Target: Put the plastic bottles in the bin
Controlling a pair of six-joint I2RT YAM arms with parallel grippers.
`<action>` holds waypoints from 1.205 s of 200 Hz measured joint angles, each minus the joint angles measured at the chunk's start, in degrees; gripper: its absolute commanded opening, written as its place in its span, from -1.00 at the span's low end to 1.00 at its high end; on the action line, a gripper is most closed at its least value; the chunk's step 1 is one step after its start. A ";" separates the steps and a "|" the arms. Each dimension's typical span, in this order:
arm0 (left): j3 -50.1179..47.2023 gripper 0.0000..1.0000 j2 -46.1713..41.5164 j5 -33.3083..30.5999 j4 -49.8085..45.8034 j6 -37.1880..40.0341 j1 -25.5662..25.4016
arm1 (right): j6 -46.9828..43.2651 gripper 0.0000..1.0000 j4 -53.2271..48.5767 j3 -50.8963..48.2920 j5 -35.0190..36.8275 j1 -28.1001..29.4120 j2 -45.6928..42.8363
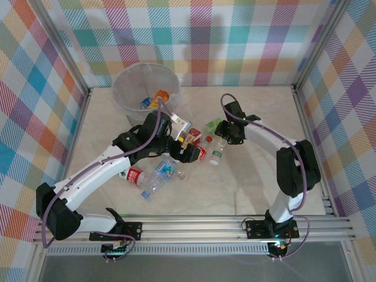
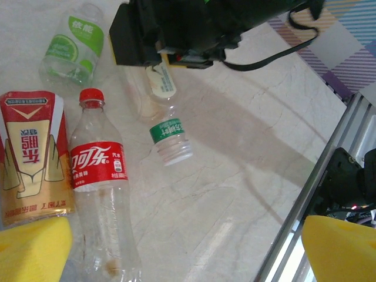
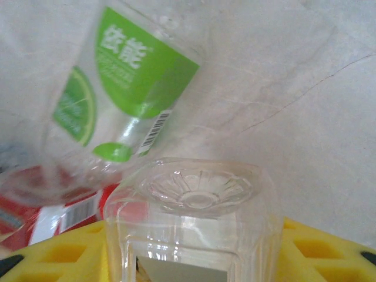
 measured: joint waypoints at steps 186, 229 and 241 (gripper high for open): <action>-0.46 1.00 2.93 5.86 4.74 -8.24 0.00 | 10.25 0.06 13.94 -10.64 -16.20 6.45 -23.41; -1.14 0.99 3.52 7.32 6.38 -10.19 0.00 | 13.49 0.05 19.08 -11.32 -16.39 9.73 -25.38; -1.27 0.95 3.52 7.72 6.56 -10.58 0.00 | 13.97 0.05 19.76 -11.32 -16.37 10.49 -25.38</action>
